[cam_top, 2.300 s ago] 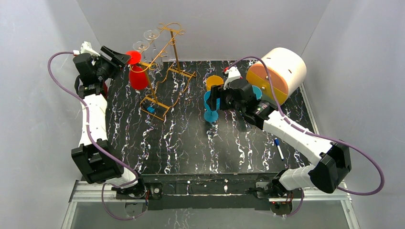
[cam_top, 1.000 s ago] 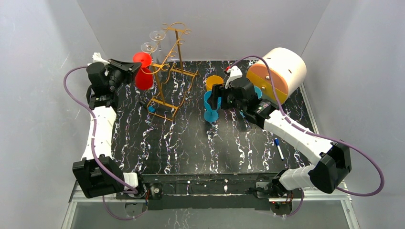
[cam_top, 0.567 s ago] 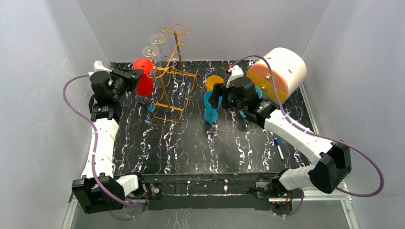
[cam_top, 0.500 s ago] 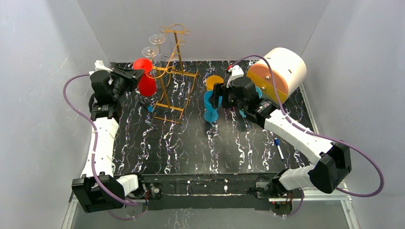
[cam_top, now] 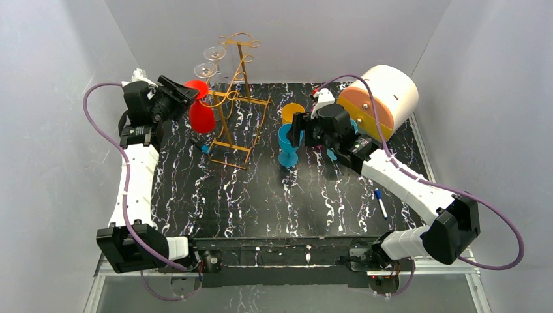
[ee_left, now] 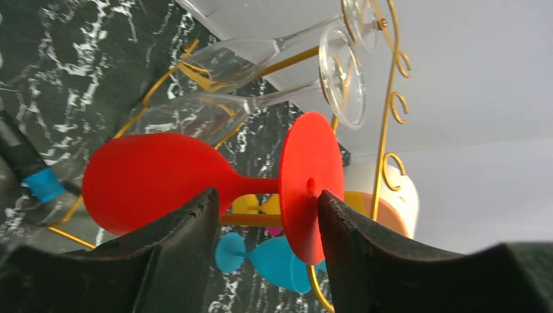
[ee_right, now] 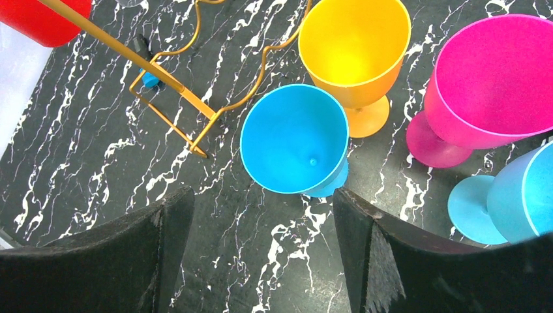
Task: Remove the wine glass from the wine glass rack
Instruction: Pick up the wine glass from the wine rack.
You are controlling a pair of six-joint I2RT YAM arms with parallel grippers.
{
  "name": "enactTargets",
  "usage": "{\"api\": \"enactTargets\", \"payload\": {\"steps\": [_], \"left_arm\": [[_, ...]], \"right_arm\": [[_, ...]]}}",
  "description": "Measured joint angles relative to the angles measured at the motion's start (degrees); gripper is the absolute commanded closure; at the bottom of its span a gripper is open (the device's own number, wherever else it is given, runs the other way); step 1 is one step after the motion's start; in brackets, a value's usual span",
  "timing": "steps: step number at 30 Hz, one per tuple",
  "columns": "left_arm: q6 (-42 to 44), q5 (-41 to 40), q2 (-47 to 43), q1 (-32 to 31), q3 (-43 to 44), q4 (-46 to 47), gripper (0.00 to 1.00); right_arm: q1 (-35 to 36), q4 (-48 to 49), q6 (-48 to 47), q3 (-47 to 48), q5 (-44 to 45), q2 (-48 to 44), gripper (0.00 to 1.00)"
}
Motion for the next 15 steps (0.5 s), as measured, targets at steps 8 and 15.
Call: {"api": "enactTargets", "payload": {"steps": [8,15], "left_arm": [[8.28,-1.44,2.32,0.00,5.44,-5.90,0.43],[12.76,-1.31,4.35,0.00,8.15,-6.62,0.57]], "right_arm": [[-0.09,0.00,-0.22,0.00,-0.24,0.00,0.14],[-0.28,-0.02,-0.55,0.00,-0.76,0.00,0.14]]}}
